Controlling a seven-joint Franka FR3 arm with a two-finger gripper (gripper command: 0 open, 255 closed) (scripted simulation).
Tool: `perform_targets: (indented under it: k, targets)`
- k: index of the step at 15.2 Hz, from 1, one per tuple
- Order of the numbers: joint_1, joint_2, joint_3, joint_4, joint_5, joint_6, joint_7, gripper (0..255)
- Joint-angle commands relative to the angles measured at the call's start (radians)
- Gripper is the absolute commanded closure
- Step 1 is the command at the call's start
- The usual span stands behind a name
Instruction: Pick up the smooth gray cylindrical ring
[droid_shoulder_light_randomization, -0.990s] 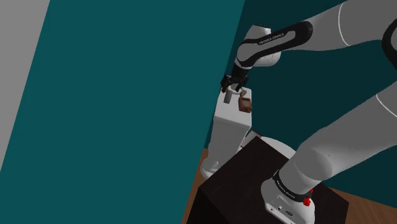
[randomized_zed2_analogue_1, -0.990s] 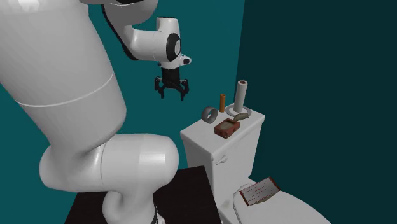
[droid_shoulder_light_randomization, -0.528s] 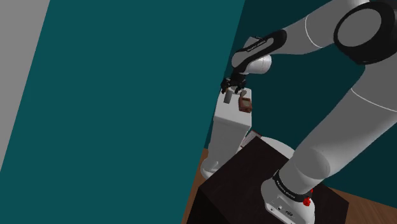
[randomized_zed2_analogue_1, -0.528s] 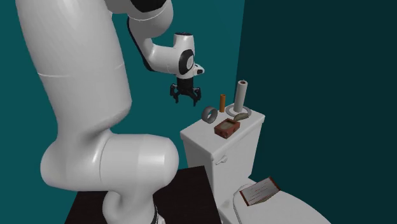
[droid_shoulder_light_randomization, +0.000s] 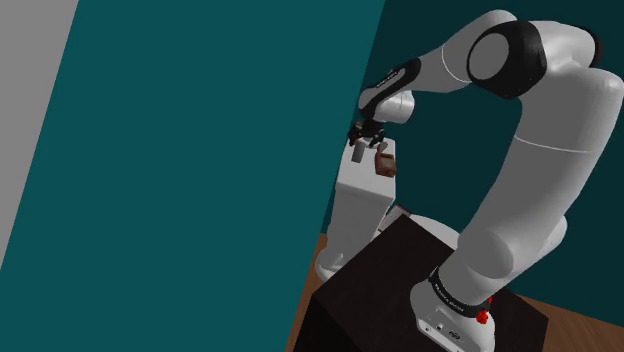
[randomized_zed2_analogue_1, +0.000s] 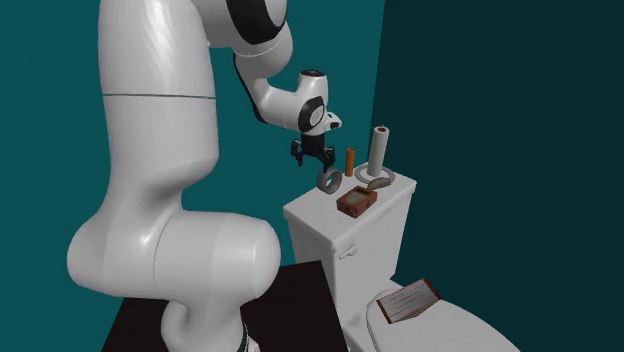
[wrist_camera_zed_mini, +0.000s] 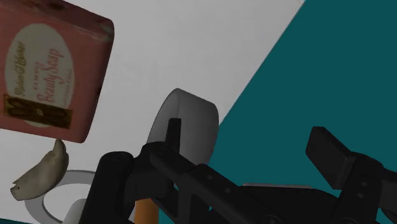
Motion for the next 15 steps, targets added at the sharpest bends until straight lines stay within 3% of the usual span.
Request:
perform_targets:
  k: [1,12,13,15]
  targets:
    - [-0.033,0.075,0.006,0.063,0.043,0.020,-0.026,0]
    - [-0.081,0.200,0.049,0.109,0.110,0.104,-0.074,0]
    - [-0.082,0.200,0.049,0.108,0.111,0.104,-0.075,255]
    - [-0.081,0.199,0.049,0.108,0.110,0.104,-0.075,255]
